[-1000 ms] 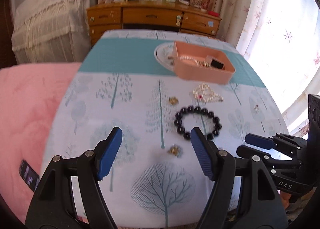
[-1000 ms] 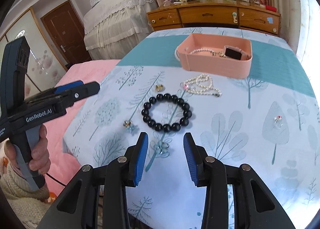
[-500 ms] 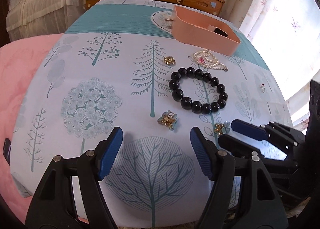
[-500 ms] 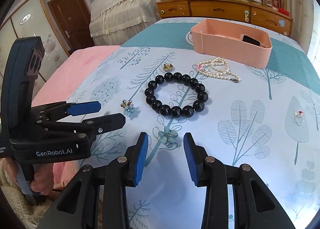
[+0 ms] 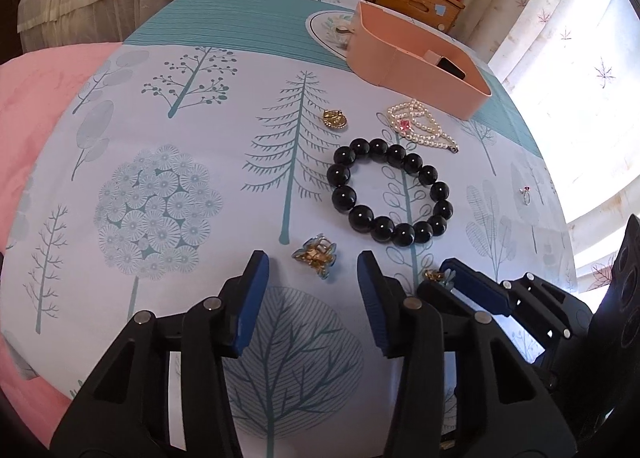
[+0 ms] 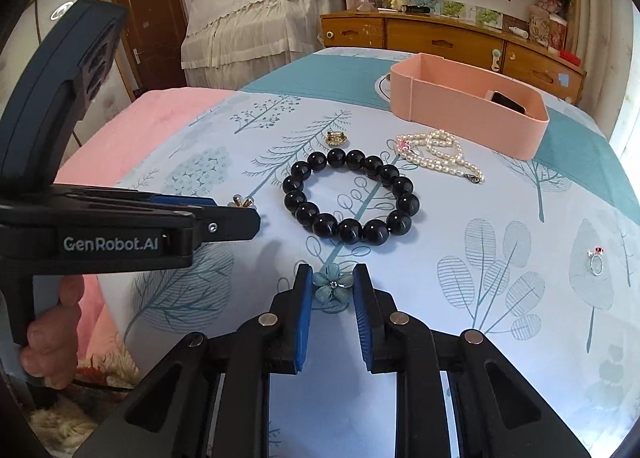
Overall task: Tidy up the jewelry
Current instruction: 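Grasp the small gold brooch with the left tool while the right tool lifts the blue brooch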
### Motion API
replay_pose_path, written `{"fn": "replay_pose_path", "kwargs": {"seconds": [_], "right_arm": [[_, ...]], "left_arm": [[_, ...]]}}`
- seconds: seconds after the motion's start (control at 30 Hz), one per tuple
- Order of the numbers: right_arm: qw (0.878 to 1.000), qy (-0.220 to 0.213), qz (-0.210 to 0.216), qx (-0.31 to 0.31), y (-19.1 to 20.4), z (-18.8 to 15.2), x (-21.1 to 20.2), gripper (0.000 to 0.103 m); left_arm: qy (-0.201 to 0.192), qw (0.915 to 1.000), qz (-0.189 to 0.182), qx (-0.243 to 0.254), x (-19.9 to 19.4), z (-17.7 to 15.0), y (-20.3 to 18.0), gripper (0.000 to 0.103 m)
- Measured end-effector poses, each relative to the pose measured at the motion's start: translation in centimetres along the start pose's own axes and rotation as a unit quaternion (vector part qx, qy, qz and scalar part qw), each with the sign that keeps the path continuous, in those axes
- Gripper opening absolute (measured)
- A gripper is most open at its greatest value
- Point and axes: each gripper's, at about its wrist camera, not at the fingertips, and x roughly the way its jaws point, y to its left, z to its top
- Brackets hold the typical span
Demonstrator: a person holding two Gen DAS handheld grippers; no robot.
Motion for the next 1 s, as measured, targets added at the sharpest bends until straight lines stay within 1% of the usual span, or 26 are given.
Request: {"fn": "replay_pose_path", "kwargs": {"seconds": [0.27,0.43,0.5,0.53,0.6,0.63,0.73,0.93,1.0], "right_arm": [[0.999,-0.009,0.028,0.020,-1.1,-0.4,-0.5,0.020],[0.998,-0.014,0.049,0.037,-1.9,-0.6,-0.6,0.021],[0.997,-0.015,0.056,0.043,-2.1,-0.6,-0.6,0.021],[0.997,-0.015,0.058,0.046,-2.2,-0.7,-0.6,0.021],[0.997,-0.016,0.063,0.051,-2.4,-0.8,-0.6,0.020],[0.996,-0.017,0.064,0.053,-2.5,-0.8,-0.7,0.020],[0.996,-0.018,0.066,0.056,-2.6,-0.8,-0.7,0.020],[0.996,-0.018,0.068,0.057,-2.6,-0.9,-0.7,0.020],[0.996,-0.018,0.066,0.057,-2.6,-0.9,-0.7,0.020]], "left_arm": [[0.001,1.0000,0.000,-0.005,0.6,0.4,-1.0,0.043],[-0.005,0.9999,0.011,-0.005,0.9,0.7,-1.3,0.042],[-0.009,0.9997,0.021,-0.001,1.0,0.9,-1.4,0.036],[-0.012,0.9996,0.027,0.002,1.0,0.9,-1.4,0.029],[-0.017,0.9992,0.034,0.008,1.0,0.8,-1.3,0.022],[-0.019,0.9992,0.035,0.008,1.0,0.8,-1.2,0.020],[-0.020,0.9994,0.027,0.005,1.0,0.7,-0.9,0.020],[-0.016,0.9997,0.014,0.016,0.8,0.3,-1.2,0.020],[-0.020,0.9995,0.014,0.021,0.5,0.2,-1.3,0.020]]}}
